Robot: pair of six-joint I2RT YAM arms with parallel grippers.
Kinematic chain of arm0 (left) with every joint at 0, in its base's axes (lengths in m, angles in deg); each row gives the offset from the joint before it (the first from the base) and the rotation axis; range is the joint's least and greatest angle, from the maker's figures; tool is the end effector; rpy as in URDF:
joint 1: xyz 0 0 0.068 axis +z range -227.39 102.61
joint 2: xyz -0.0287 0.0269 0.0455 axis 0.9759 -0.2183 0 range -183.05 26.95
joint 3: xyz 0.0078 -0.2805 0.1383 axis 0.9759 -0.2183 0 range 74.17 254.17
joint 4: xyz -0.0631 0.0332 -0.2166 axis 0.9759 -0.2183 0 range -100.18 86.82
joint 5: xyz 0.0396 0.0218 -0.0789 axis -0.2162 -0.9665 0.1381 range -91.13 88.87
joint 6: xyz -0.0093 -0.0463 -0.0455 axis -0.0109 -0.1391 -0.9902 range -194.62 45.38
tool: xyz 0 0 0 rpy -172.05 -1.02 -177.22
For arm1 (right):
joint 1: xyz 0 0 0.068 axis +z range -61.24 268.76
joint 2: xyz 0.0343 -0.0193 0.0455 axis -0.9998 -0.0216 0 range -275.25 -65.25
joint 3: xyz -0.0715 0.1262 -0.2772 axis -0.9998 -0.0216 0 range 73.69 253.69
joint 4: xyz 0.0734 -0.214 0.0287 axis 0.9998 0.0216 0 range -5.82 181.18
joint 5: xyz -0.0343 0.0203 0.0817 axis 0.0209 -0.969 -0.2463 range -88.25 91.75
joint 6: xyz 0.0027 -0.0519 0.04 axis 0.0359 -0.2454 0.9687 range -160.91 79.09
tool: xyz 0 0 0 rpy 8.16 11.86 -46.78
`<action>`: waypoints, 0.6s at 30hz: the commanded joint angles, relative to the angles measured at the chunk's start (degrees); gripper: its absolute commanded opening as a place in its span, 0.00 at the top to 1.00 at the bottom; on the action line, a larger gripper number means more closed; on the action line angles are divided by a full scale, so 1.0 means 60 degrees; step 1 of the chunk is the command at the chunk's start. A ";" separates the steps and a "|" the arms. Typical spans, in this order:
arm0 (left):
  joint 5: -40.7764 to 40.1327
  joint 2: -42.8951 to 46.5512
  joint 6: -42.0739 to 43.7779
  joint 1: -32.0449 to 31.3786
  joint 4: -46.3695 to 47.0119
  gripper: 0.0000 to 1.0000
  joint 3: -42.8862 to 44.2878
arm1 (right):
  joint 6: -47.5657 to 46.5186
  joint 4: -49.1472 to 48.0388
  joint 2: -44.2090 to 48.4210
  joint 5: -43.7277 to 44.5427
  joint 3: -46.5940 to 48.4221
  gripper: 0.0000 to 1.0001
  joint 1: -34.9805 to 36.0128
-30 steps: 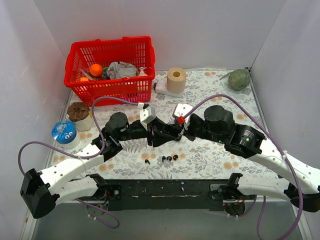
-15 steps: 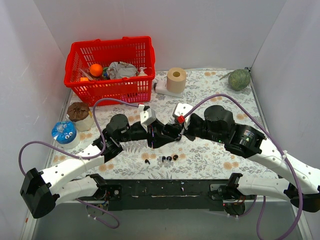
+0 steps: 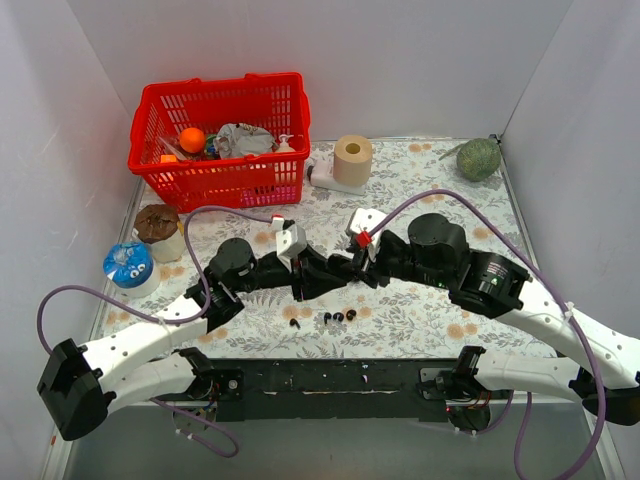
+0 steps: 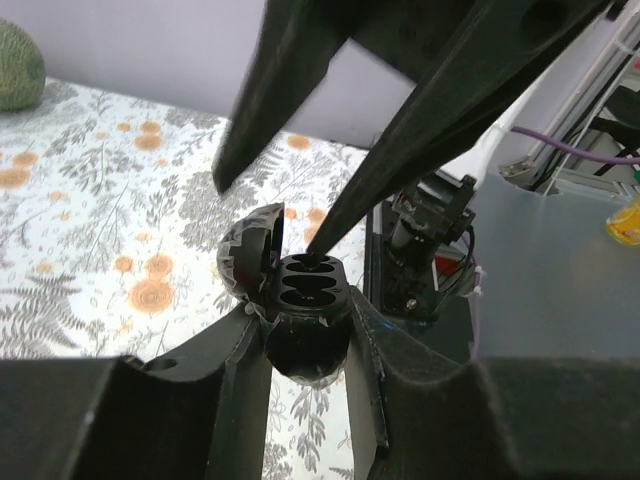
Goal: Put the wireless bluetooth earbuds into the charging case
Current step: Open the charging case, then pick up the earbud from the center of the board.
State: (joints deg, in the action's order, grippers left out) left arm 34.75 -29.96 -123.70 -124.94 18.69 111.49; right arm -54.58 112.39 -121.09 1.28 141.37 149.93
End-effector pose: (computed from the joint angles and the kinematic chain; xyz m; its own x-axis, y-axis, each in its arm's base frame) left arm 0.1032 -0.1577 0.3604 -0.7328 -0.1059 -0.6721 0.6708 0.0531 -0.7398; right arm 0.0774 0.1415 0.4323 0.0758 -0.3522 -0.9329 -0.8870 0.4036 -0.2244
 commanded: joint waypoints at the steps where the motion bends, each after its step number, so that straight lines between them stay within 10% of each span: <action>1: -0.0749 0.0577 -0.0168 0.0015 0.0470 1.00 -0.0843 | 0.1177 -0.1287 0.0267 -0.0127 0.0043 0.33 0.0045; 3: -0.1159 0.1016 -0.0330 0.0015 0.0719 1.00 -0.1150 | 0.1428 -0.1521 0.0282 -0.0010 0.0058 0.16 0.0030; 10: -0.2726 0.2860 -0.0828 0.0015 0.1554 1.00 -0.2468 | 0.2599 -0.2401 0.0955 0.1687 -0.0643 0.08 0.0016; 18: -0.3123 0.5497 -0.1970 0.0000 0.1397 1.00 -0.3686 | 0.3977 -0.1506 0.0429 0.1912 -0.2926 0.27 0.0016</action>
State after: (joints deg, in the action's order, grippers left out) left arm 18.44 -2.33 -131.79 -124.90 27.63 90.51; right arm -36.13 101.90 -116.06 12.91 131.69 149.91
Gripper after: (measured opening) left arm 0.280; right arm 0.820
